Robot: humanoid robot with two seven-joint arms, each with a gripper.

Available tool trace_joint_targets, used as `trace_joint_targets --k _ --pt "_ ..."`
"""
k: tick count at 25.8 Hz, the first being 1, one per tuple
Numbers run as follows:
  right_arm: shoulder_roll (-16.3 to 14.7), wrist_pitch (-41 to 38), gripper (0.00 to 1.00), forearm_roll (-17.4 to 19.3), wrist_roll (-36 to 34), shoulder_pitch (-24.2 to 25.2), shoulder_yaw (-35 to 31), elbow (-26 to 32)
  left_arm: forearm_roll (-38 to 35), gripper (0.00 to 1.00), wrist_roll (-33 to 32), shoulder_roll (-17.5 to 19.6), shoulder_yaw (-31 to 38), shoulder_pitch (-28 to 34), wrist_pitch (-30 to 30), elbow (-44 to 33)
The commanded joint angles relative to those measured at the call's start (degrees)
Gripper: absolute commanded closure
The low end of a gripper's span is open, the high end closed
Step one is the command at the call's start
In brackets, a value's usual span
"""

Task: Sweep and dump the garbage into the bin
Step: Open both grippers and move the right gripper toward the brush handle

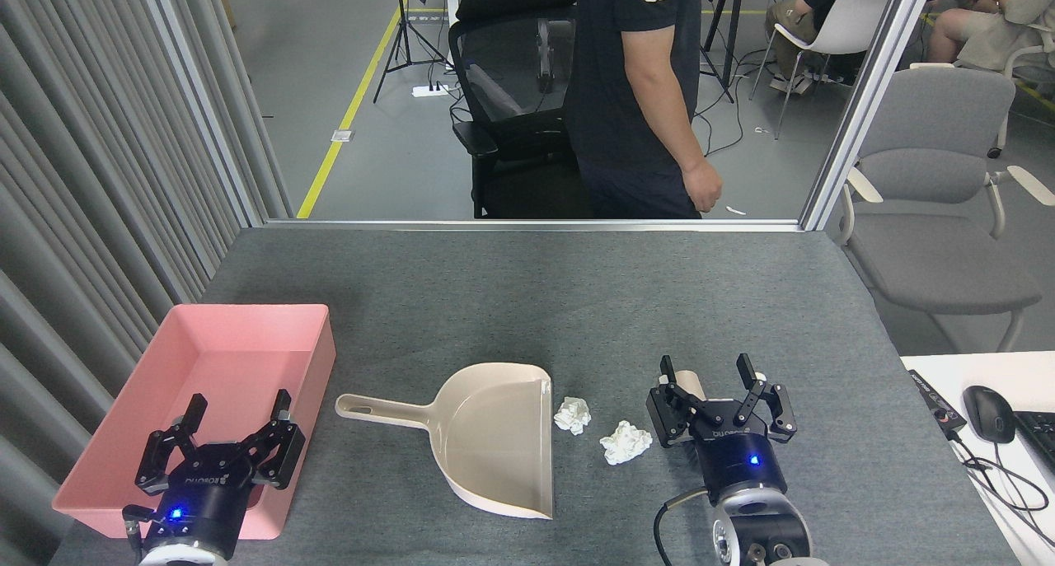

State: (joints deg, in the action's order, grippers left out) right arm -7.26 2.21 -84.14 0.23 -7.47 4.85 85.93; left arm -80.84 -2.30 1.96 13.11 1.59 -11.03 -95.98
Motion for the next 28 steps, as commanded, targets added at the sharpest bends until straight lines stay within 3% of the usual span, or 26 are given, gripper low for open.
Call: trace_joint_targets --k 1,25,28 --pt "-0.3 0.0 0.02 0.0 0.0 -0.3 0.0 -0.1 0.2 0.01 -0.4 0.1 0.2 0.3 0.3 0.0" --pt "0.2 0.1 0.02 -0.1 0.0 0.0 1.0 0.6 0.4 0.01 -0.9 0.0 1.2 0.8 0.3 0.1" --pt "0.2 0.1 0.02 -0.1 0.0 0.4 1.0 2.0 3.9 0.01 -1.0 -0.6 0.6 0.8 0.0 0.1"
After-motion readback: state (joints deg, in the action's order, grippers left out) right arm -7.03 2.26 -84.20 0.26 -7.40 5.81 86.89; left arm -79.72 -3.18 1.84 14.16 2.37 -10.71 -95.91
